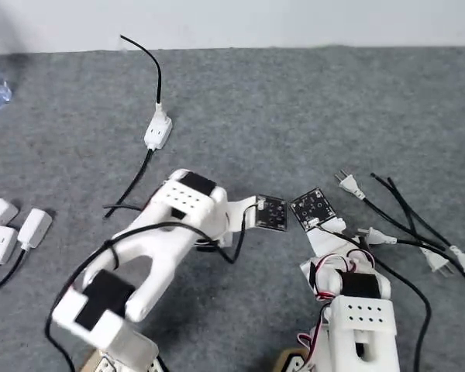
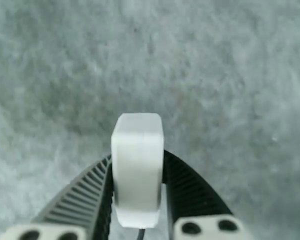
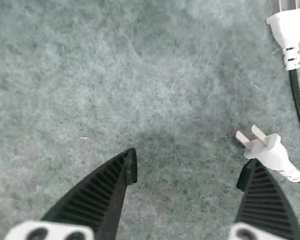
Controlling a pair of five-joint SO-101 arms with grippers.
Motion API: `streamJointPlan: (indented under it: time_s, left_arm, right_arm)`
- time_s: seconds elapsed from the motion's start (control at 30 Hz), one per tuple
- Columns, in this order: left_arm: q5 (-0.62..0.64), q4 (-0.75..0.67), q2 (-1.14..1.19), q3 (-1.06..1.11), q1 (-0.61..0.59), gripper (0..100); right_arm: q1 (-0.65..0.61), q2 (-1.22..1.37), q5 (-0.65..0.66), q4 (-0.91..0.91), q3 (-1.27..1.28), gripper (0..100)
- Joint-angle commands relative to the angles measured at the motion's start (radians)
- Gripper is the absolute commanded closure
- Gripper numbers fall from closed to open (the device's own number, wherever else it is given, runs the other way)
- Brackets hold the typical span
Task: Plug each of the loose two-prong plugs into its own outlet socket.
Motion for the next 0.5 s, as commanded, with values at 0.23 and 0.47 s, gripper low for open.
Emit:
streamJointPlan:
  time_s: [0.23,0.47]
  left_arm:
    - [0.052,-0.034,0.091,-0.085,0.017,98]
    - [0.143,-0.031,0.087,-0.090,0.015,76]
  right_arm:
    - [-0.001,-0.002,0.009,-0.022,-0.009,68.6]
    - [-0.001,-0.002,0.009,-0.022,-0.008,68.6]
